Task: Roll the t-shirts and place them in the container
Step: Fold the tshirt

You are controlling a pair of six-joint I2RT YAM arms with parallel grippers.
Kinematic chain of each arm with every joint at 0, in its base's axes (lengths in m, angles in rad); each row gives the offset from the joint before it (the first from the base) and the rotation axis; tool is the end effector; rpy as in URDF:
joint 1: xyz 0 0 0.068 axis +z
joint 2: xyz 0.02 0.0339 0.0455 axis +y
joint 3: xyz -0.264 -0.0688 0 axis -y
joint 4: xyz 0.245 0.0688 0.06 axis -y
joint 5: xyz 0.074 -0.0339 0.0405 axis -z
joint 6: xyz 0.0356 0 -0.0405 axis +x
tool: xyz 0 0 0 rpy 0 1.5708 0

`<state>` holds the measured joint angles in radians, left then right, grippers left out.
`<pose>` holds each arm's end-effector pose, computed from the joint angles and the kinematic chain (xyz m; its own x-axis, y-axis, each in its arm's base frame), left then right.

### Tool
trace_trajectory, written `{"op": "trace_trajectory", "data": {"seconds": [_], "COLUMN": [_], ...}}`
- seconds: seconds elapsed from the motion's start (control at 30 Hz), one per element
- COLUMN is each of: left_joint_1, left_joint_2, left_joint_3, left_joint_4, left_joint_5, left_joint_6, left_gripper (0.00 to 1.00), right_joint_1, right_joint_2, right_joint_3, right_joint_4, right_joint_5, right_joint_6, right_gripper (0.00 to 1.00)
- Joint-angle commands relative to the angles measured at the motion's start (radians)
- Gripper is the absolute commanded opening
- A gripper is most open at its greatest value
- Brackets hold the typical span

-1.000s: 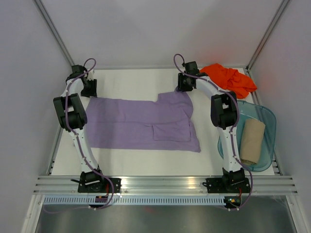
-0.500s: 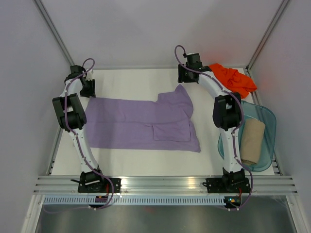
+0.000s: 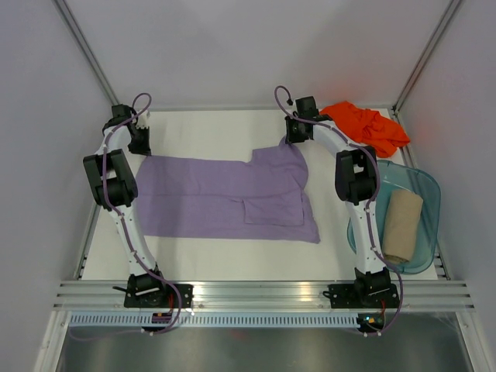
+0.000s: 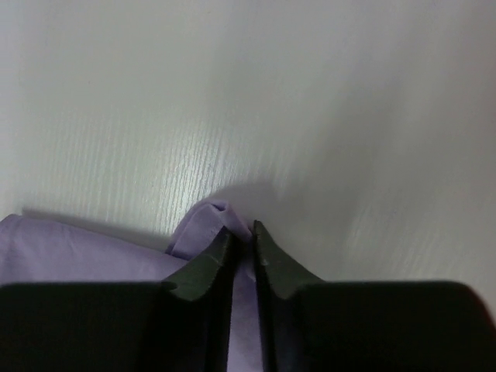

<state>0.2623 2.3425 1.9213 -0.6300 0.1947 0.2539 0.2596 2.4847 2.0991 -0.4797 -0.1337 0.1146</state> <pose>0.4908 0.1246 0.1628 -0.8521 0.0264 -0.5228 0.0541 0.9978 -0.0378 0.5299 0.1456 0.1550 -0.7696 -0.0871 -0.6326 -0.2516 0.9519 0.1750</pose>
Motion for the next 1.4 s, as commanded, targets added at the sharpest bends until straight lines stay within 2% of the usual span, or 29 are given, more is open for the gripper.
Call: {"op": "trace_trajectory", "data": {"seconds": [0.0,0.03,0.07,0.1,0.2,0.37,0.47,0.5,0.53,0.67,0.8,0.87,1.03,1.37], "left_joint_1": [0.003,0.005,0.006,0.005,0.006,0.006,0.006,0.009,0.018,0.038,0.067,0.098,0.172,0.189], "left_joint_2": [0.015,0.014,0.011,0.003,-0.038,-0.172,-0.284,-0.313,-0.348,-0.509,-0.604,-0.638,-0.666,-0.712], "left_joint_3": [-0.013,-0.012,-0.013,-0.019,-0.034,-0.113,-0.215,-0.291,-0.333,-0.561,-0.676,-0.711,-0.749,-0.818], "left_joint_4": [-0.025,-0.025,-0.025,-0.025,-0.02,0.021,0.061,0.078,0.094,0.168,0.217,0.225,0.231,0.24], "left_joint_5": [0.028,0.022,0.019,0.017,0.018,0.049,0.016,0.005,-0.001,0.015,0.038,0.043,0.071,0.111], "left_joint_6": [0.019,0.022,0.024,0.027,0.021,0.036,0.08,0.106,0.12,0.212,0.257,0.269,0.295,0.347], "left_gripper": [0.11,0.1,0.03,0.02,0.02,0.02,0.02,0.02,0.02,0.02,0.02,0.02,0.02,0.02], "right_joint_1": [0.001,0.0,0.0,0.001,0.0,0.0,0.0,0.0,0.0,0.0,0.01,0.02,0.021,0.046], "right_joint_2": [-0.017,-0.02,-0.03,-0.035,-0.081,-0.262,-0.429,-0.478,-0.582,-0.799,-0.975,-1.012,-1.124,-1.199], "right_joint_3": [-0.036,-0.036,-0.037,-0.036,-0.057,-0.167,-0.374,-0.513,-0.587,-0.929,-1.114,-1.186,-1.264,-1.315], "right_joint_4": [0.012,0.013,0.015,0.015,0.033,0.107,0.185,0.216,0.248,0.346,0.377,0.375,0.334,0.264], "right_joint_5": [-0.024,-0.024,-0.024,-0.024,-0.052,-0.092,-0.083,-0.086,-0.087,-0.084,-0.087,-0.08,-0.049,-0.018], "right_joint_6": [-0.009,-0.009,-0.007,-0.006,0.016,0.074,0.15,0.192,0.215,0.295,0.345,0.35,0.343,0.323], "right_gripper": [0.17,0.07,0.02,0.0,0.0,0.0,0.0,0.0,0.0,0.0,0.0,0.0,0.0,0.0]}}
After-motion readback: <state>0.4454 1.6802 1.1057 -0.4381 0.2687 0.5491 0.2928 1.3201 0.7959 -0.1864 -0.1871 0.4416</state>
